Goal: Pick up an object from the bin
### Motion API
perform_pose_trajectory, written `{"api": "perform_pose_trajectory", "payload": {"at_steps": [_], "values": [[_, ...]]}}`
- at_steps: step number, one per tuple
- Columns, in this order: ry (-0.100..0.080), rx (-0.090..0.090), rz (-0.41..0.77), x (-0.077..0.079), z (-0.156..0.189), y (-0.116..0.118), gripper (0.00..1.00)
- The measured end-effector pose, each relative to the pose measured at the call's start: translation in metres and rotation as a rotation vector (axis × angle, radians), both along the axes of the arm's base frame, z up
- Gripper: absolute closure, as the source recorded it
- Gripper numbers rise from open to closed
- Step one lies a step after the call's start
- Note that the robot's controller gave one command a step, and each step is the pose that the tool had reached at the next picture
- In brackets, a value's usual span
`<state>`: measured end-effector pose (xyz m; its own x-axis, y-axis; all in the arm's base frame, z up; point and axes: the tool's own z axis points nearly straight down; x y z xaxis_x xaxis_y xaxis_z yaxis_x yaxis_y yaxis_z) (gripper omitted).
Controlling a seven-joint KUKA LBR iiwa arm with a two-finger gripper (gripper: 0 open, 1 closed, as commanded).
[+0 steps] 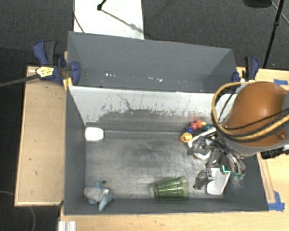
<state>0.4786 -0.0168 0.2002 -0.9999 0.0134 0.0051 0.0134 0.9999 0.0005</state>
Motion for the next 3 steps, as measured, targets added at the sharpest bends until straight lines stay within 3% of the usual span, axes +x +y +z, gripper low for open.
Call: {"api": "perform_pose_trajectory", "payload": {"at_steps": [1,2,3], "values": [[-0.007,-0.001,0.001,0.002,0.003,0.000,0.00],[-0.010,0.000,0.156,0.002,-0.064,0.024,0.00],[-0.010,0.002,0.165,0.000,-0.061,0.064,0.00]]}}
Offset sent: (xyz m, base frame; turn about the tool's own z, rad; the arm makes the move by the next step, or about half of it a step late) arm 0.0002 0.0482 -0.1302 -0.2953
